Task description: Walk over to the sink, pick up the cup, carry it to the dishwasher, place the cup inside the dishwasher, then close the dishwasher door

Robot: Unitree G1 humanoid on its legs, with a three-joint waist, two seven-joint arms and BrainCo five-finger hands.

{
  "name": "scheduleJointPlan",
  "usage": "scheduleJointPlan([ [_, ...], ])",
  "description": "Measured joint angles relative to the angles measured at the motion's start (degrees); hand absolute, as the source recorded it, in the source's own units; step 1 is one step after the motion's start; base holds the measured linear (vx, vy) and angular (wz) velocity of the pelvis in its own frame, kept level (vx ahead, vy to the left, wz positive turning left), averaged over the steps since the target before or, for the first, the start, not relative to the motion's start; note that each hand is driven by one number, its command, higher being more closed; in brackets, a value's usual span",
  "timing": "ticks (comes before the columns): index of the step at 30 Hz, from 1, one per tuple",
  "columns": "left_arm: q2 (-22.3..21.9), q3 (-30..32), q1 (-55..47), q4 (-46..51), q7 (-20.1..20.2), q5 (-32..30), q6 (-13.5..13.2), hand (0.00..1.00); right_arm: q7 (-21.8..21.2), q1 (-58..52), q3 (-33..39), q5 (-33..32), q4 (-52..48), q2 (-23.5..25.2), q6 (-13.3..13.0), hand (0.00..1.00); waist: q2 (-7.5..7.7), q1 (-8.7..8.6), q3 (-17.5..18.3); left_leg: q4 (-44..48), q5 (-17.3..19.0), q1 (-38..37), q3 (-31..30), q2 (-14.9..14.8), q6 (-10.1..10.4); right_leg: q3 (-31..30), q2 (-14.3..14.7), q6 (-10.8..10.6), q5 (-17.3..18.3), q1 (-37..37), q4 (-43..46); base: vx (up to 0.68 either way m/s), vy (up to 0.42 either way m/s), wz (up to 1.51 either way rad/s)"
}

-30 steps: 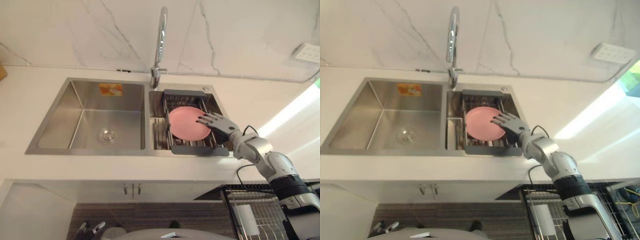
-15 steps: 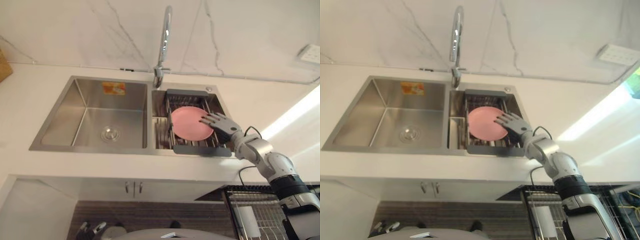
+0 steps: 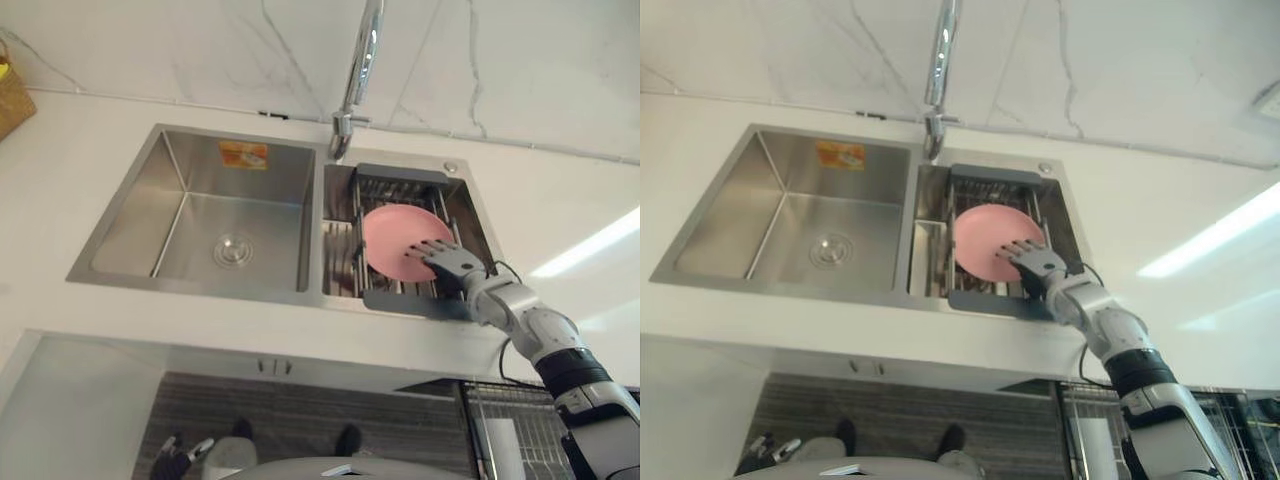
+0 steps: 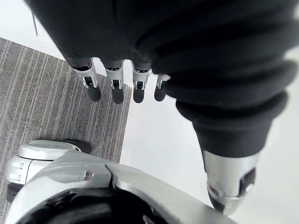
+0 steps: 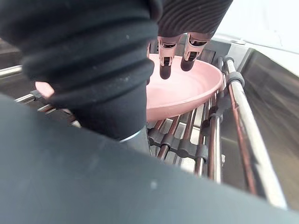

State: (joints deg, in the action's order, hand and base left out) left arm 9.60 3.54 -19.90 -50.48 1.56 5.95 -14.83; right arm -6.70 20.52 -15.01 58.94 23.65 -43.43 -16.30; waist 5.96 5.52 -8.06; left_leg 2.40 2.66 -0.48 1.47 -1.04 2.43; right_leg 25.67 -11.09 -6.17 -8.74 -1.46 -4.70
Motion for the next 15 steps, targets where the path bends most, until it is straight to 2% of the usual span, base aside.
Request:
scheduleJointPlan([
  [3,-0.01,-0.32,-0.01,0.07,-0.05,-0.01,-0.01,0.00,0.07,-0.01,-0.12,0.01,0.00,0.00,-0.01,1.00,-0.20,0.27,-0.26,0.46,0.05,0.45,-0.06,0.00,0.00,-0.02,-0.02,0.01,0.00,0.17,-0.03,-0.06,-0.005,0.01],
  [5,-0.02,-0.62,0.00,0.07,-0.07,0.00,-0.01,0.00,1.86,-0.01,-0.13,0.03,-0.12,0.00,0.01,1.00,-0.39,0.39,-0.39,0.48,0.05,0.44,-0.09,-0.01,0.00,-0.03,-0.02,0.02,0.01,0.16,-0.06,-0.05,-0.005,0.00],
  [10,0.11,-1.33,-0.01,0.07,-0.35,-0.02,-0.33,0.00,8.22,-0.13,-0.13,2.90,-0.24,0.03,-0.01,1.00,-0.49,0.50,-0.45,0.47,0.05,0.50,-0.14,0.00,0.01,-0.06,-0.05,0.01,0.03,0.17,-0.02,-0.01,-0.001,0.00],
  [15,0.10,-1.39,-0.21,-0.01,-1.45,-0.07,-1.29,0.00,17.31,-1.63,-0.03,6.84,-0.36,0.07,0.33,1.00,-0.49,0.42,-0.44,0.46,0.06,0.50,-0.16,0.00,0.02,-0.05,-0.04,0.00,0.02,0.17,0.02,0.00,0.000,0.00],
])
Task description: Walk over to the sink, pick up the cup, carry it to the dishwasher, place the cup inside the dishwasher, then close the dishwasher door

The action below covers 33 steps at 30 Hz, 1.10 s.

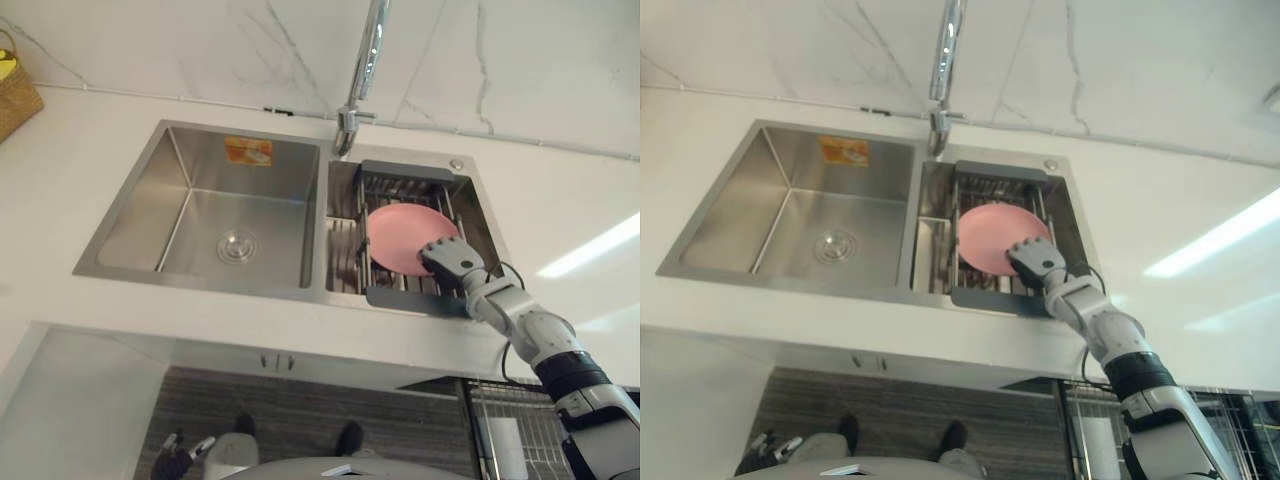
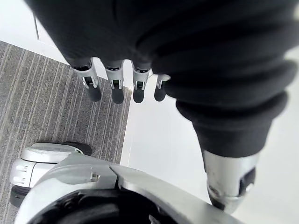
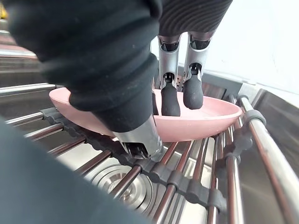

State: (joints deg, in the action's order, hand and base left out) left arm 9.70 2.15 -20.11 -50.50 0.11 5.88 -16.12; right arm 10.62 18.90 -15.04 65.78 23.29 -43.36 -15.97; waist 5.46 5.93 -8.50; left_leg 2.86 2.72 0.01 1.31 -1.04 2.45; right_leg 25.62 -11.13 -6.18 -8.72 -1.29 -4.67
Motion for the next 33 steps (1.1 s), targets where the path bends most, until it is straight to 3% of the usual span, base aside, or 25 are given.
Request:
scheduleJointPlan([
  [8,-0.13,-0.02,-0.31,-0.01,-1.19,0.01,-1.12,0.00,8.62,-0.67,5.37,0.56,-2.75,1.68,2.50,1.00,-0.10,-0.52,0.05,0.02,0.04,-0.11,0.10,0.00,0.00,-0.11,0.02,0.02,-0.01,-0.01,0.00,0.00,0.000,0.00],
  [13,-0.34,-0.02,-0.91,-0.01,-1.40,0.02,-1.65,0.00,11.04,-0.67,7.40,-0.64,-4.60,1.88,2.95,1.00,-0.32,-1.17,0.22,0.05,0.03,-0.24,0.25,-0.01,0.00,-0.28,0.02,0.07,-0.06,-0.04,-0.01,0.00,0.000,0.00],
  [23,-1.18,-0.04,-1.57,-0.01,-1.20,0.20,-2.74,0.00,11.04,-0.67,12.11,-7.79,-5.59,1.88,3.78,1.00,-1.44,-1.75,0.99,-0.08,0.10,-1.14,1.67,-0.29,0.08,-1.75,0.25,0.26,-0.41,-0.04,-0.15,-0.01,0.000,-0.07],
  [31,-1.28,-0.23,-2.66,0.04,-1.08,-0.58,-3.57,0.00,9.16,-6.52,18.20,-14.52,-15.95,2.56,3.92,1.00,-1.45,-3.73,2.83,0.29,1.49,-3.32,7.22,-0.71,0.12,-7.91,0.80,0.36,-1.38,1.32,-0.30,-0.04,0.008,-0.38],
  [33,-1.23,-0.14,-3.21,0.05,-0.83,-1.34,-3.55,0.00,8.21,-7.99,18.76,-14.96,-18.05,2.89,3.97,1.00,-1.65,-5.26,3.22,1.48,2.60,-4.50,10.00,-1.00,-0.16,-9.33,0.47,0.79,-0.44,1.77,-0.36,-0.03,0.019,-0.64],
])
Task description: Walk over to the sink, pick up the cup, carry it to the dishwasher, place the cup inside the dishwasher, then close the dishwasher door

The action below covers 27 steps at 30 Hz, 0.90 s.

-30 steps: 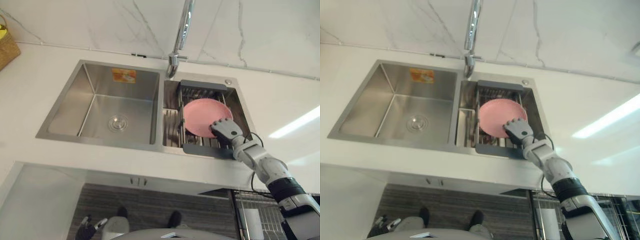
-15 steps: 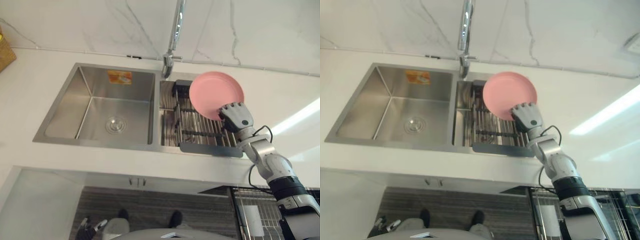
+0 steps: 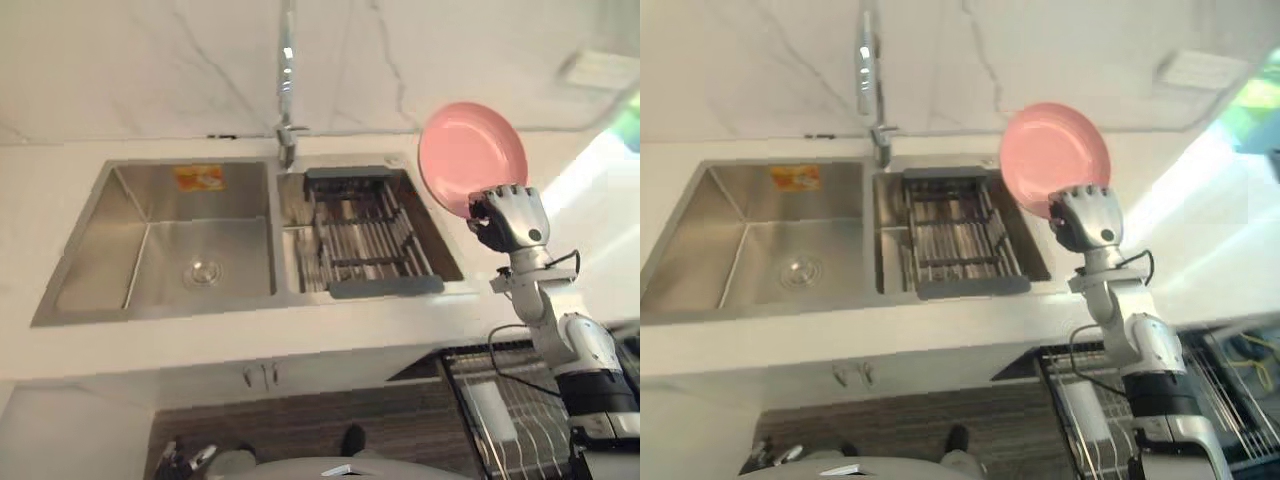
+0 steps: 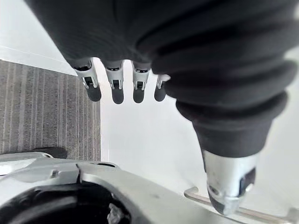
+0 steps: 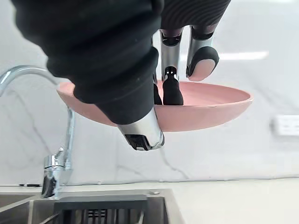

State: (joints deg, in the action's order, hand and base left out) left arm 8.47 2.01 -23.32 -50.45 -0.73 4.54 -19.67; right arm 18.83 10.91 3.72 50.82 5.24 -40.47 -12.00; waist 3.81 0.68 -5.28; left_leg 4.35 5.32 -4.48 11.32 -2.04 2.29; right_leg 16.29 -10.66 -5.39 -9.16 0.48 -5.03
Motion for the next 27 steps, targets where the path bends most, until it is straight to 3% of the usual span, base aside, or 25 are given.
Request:
scheduleJointPlan([
  [1,-0.08,0.16,-0.18,0.08,0.07,-0.30,0.07,0.00,-0.03,-0.10,0.02,0.00,0.06,0.58,0.00,1.00,0.47,-0.25,0.11,0.41,0.26,-0.08,1.16,-0.20,-0.08,1.15,-0.10,-0.17,1.75,0.04,0.08,-0.05,0.008,-0.87],
  [2,-0.99,0.21,0.00,0.44,0.13,-0.30,0.17,0.00,-0.10,-0.12,0.39,-0.03,0.16,2.39,-0.02,1.00,-1.52,-0.03,1.38,0.31,0.27,-0.45,4.13,-2.35,-0.17,7.85,-0.23,3.15,8.39,0.78,1.92,-0.04,0.026,-0.91],
  [3,-2.12,0.37,0.43,0.67,0.14,-0.25,0.18,0.00,-0.13,0.17,0.32,-0.17,0.16,3.10,-0.10,1.00,-3.67,0.52,1.97,0.06,0.26,-0.44,5.95,-4.12,-0.37,10.85,-0.44,5.56,9.48,1.44,5.53,-0.01,0.078,-1.44],
  [4,-3.31,1.58,1.15,3.31,-0.23,1.18,0.32,0.00,-0.17,0.95,-1.27,-0.94,0.28,4.80,-0.23,1.00,-3.91,1.44,1.72,0.54,0.28,-1.58,9.63,-5.86,-0.26,16.15,-5.56,11.41,10.23,5.31,23.09,0.02,0.065,-1.08],
  [6,-3.02,2.50,1.89,4.52,-0.40,2.38,0.60,0.00,-0.77,1.09,-1.85,-0.92,0.48,5.87,-0.27,1.00,-2.83,1.72,1.75,1.81,0.73,-1.59,11.03,-6.87,0.44,17.89,-8.64,13.01,11.23,5.90,30.54,0.03,-0.021,-0.77],
  [7,-2.37,3.13,2.44,4.82,-0.56,3.31,1.15,0.00,-1.16,1.97,-2.51,-0.94,0.96,7.19,-0.20,1.00,-1.93,2.28,1.88,3.97,1.64,-1.26,12.79,-8.42,1.81,18.34,-9.95,14.54,9.82,5.49,32.04,0.02,-0.166,-0.94],
  [8,-1.64,4.38,3.61,4.54,-0.65,4.10,2.09,0.00,-1.44,3.91,-3.16,-0.94,1.48,8.25,-0.28,1.00,-0.03,2.92,2.16,7.01,2.89,-0.45,14.08,-10.74,3.45,17.09,-7.67,12.25,8.25,5.45,29.60,0.00,-0.214,-0.99],
  [9,-1.61,4.86,4.69,4.36,-0.72,4.36,2.79,0.00,-1.52,4.59,-3.16,-0.98,1.50,8.43,-0.19,1.00,-0.28,3.01,2.25,8.00,3.29,0.26,13.95,-12.01,4.11,16.94,-5.19,11.04,7.30,5.38,27.14,-0.03,-0.246,-1.13],
  [10,-1.94,5.13,5.42,4.35,-1.02,4.66,3.76,0.00,-2.07,5.99,-3.12,-1.14,1.41,8.39,-0.20,1.00,-1.82,4.04,2.01,6.94,2.32,0.71,14.92,-15.57,5.42,13.90,0.20,7.23,4.47,4.04,18.51,-0.03,-0.257,-0.99],
  [11,-2.53,5.51,6.84,4.09,-1.77,5.11,4.30,0.00,-2.87,7.08,-3.02,-1.88,1.20,8.03,-0.22,1.00,-0.51,4.15,1.42,7.12,1.36,0.85,16.83,-16.42,6.36,14.33,-0.20,6.50,8.68,3.04,18.91,-0.03,-0.242,-0.93],
  [12,-2.71,6.68,6.99,3.99,-2.79,5.72,4.44,0.00,-3.48,7.23,-2.94,-2.15,1.20,7.96,-0.20,1.00,0.14,3.86,1.46,7.86,1.14,0.84,17.10,-16.56,6.76,14.92,-0.86,4.32,9.77,2.17,18.58,0.00,-0.265,-0.49],
  [13,-2.27,7.71,7.00,3.84,-3.14,6.43,4.86,0.00,-4.11,7.29,-2.84,-2.49,1.11,7.92,-0.23,1.00,0.80,3.70,1.32,8.85,0.97,0.94,17.06,-17.05,7.30,15.53,-1.08,-0.11,10.25,-0.30,15.46,-0.02,-0.315,-0.20],
  [15,-3.61,8.03,7.59,2.07,-2.68,6.58,6.11,0.00,-7.00,7.18,-2.42,-4.21,0.70,7.02,0.01,1.00,-2.17,2.65,0.01,12.03,-0.62,1.22,15.15,-21.46,7.40,15.89,4.48,0.99,9.16,-4.42,9.15,-0.06,-0.359,-0.12],
  [16,-4.61,8.03,7.17,2.05,-2.67,6.61,6.12,0.00,-7.95,7.09,-2.27,-4.24,0.42,6.74,0.19,1.00,-2.93,2.57,-0.15,13.32,-1.19,1.64,15.37,-22.10,6.54,15.29,5.07,1.46,9.34,-4.41,8.49,-0.10,-0.266,-0.31],
  [17,-6.67,8.17,6.00,2.19,-2.61,6.76,5.94,0.00,-9.11,6.19,-1.59,-4.26,-0.60,6.42,0.95,1.00,-3.27,2.72,-0.52,16.14,-2.23,3.27,14.95,-22.29,4.33,13.75,5.59,1.73,9.32,-4.57,7.10,-0.07,-0.209,-0.58],
  [21,-7.80,8.68,1.51,2.34,-2.81,7.11,3.83,0.00,-12.53,4.79,0.90,-4.35,-2.27,6.09,2.60,1.00,-4.14,2.54,-0.62,9.57,2.80,2.31,5.56,-10.00,4.85,7.27,4.92,3.19,7.05,-4.41,2.94,-0.01,-0.081,-0.80],
  [23,-8.06,8.68,0.87,2.24,-2.81,7.12,3.55,0.00,-12.69,4.79,3.56,-4.78,-2.36,5.67,3.07,1.00,-5.36,2.47,-0.66,3.89,1.41,1.32,4.94,-7.73,4.07,5.54,7.25,3.13,5.42,-4.50,0.90,0.05,0.006,-0.81],
  [24,-7.40,8.71,1.20,2.03,-2.78,7.11,3.57,0.00,-12.86,4.37,4.32,-5.57,-2.28,6.10,3.87,1.00,-4.59,2.88,-0.75,2.74,0.30,0.04,4.37,-7.52,3.80,4.09,7.68,3.44,4.32,-4.49,0.19,0.09,0.014,-0.70],
  [27,-6.40,8.77,3.52,2.02,-2.68,6.51,3.55,0.00,-13.73,3.86,4.40,-6.96,-2.32,5.97,4.33,1.00,-3.19,1.89,-1.77,1.19,0.33,-1.60,5.63,-6.97,3.81,2.36,7.56,3.19,3.80,-4.40,0.28,0.06,0.058,-0.36],
])
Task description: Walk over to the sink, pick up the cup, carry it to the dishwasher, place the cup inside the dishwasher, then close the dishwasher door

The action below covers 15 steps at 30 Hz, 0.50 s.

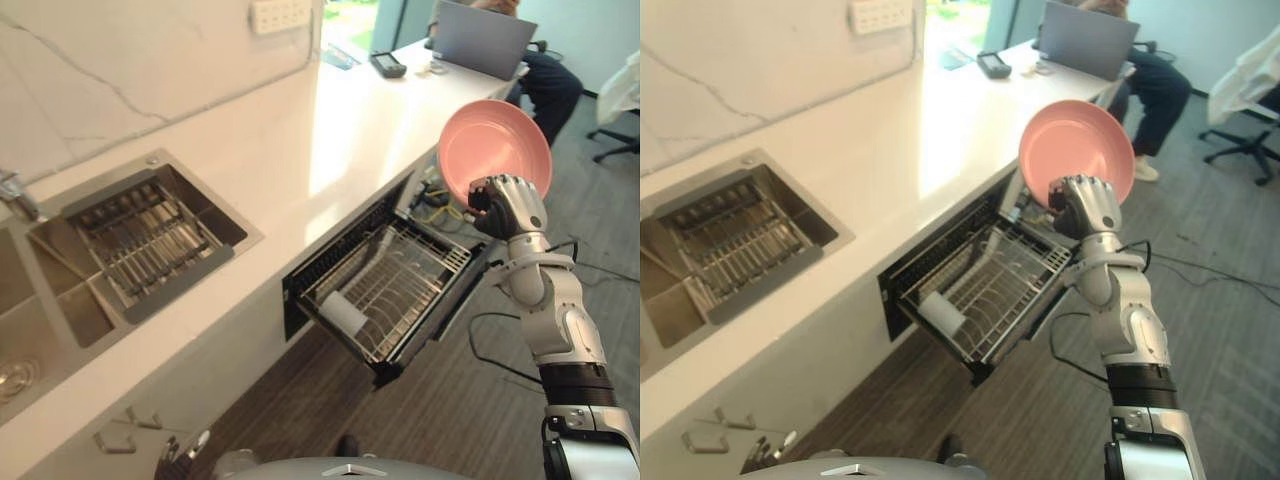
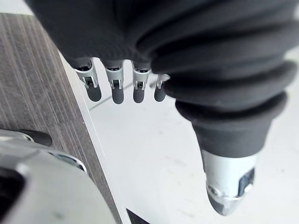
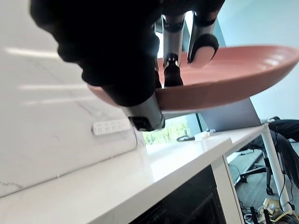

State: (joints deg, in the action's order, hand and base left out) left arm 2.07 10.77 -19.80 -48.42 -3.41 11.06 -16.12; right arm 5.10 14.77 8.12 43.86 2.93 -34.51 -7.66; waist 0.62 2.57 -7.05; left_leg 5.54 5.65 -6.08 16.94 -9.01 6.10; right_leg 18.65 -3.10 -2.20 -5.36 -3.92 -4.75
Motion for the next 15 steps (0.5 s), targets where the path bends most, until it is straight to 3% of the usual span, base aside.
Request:
scheduleJointPlan([
  [9,0.59,-1.12,2.33,-0.01,0.20,-0.74,0.73,0.00,-3.99,-6.21,0.01,-4.12,0.13,1.93,0.63,1.00,-0.31,-0.75,-0.88,-0.88,0.46,0.32,0.35,2.84,-1.47,-2.14,-2.15,-1.64,-1.34,2.16,-0.34,-0.02,0.066,-0.12],
  [15,2.33,-2.17,4.59,0.55,1.12,-1.04,1.29,0.00,-4.98,-4.11,-0.02,-6.14,2.38,2.87,2.33,1.00,0.58,-0.18,-6.92,0.59,-0.93,7.14,0.12,4.29,-3.20,-2.29,-3.92,-1.77,-3.34,8.33,-0.35,-0.13,0.014,0.00],
])
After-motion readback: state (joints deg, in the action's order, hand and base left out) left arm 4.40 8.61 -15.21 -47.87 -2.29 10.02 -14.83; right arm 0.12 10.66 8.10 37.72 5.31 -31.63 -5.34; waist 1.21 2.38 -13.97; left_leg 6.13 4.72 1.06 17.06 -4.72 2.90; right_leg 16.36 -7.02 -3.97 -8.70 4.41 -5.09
